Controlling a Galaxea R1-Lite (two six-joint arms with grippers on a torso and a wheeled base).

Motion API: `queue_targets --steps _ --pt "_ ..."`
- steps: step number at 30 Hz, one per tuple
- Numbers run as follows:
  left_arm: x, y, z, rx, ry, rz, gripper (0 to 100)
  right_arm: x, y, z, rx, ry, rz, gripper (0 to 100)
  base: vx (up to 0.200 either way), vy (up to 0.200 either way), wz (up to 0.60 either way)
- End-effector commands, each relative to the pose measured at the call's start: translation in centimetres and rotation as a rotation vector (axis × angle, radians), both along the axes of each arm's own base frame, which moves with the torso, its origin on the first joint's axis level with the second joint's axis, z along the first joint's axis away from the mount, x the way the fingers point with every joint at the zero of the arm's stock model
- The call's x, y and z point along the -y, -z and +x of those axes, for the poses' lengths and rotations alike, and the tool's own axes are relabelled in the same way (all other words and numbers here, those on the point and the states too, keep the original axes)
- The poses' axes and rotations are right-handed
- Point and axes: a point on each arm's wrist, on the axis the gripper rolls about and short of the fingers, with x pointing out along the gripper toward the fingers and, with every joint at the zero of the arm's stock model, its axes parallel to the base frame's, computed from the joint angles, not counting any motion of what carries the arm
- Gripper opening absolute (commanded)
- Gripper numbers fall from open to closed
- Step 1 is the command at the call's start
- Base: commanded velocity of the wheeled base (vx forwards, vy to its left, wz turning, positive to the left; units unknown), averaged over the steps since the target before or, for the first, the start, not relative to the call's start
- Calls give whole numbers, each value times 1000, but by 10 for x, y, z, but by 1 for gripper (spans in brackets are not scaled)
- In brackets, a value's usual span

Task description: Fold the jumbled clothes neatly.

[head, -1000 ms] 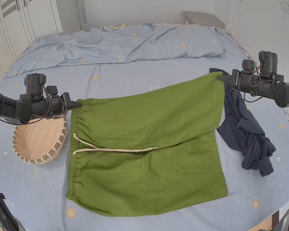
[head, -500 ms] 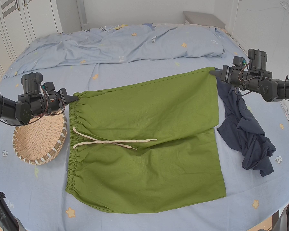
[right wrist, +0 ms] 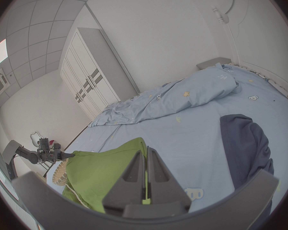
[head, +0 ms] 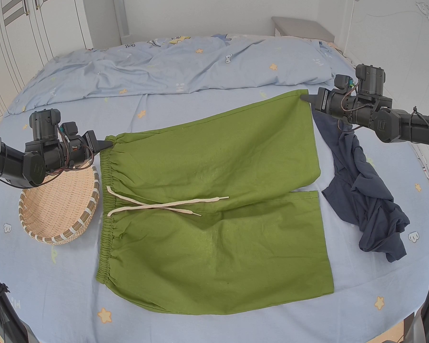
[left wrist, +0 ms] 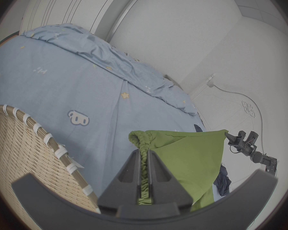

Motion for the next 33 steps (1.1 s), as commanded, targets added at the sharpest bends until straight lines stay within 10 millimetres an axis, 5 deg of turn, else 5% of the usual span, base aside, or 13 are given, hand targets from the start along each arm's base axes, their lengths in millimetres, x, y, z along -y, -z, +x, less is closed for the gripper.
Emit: queue_targets --steps 1,16,17,19,20,33 --pt "-6 -1 1 20 -15 -1 0 -5 9 12 -1 8 -4 0 0 0 0" --pt "-5 5 9 36 -69 -6 0 -5 15 19 0 25 -6 0 0 0 0" --pt "-4 6 10 41 -75 -3 0 -6 17 20 -3 26 -7 100 0 0 0" --pt "-4 6 12 49 -80 -3 0 -6 21 22 -12 29 -9 100 0 0 0" --pt "-4 7 12 53 -80 -4 100 -7 22 23 -12 29 -10 100 0 0 0" --pt "18 -3 2 114 -42 -46 100 0 11 16 -5 56 1 100 0 0 0"
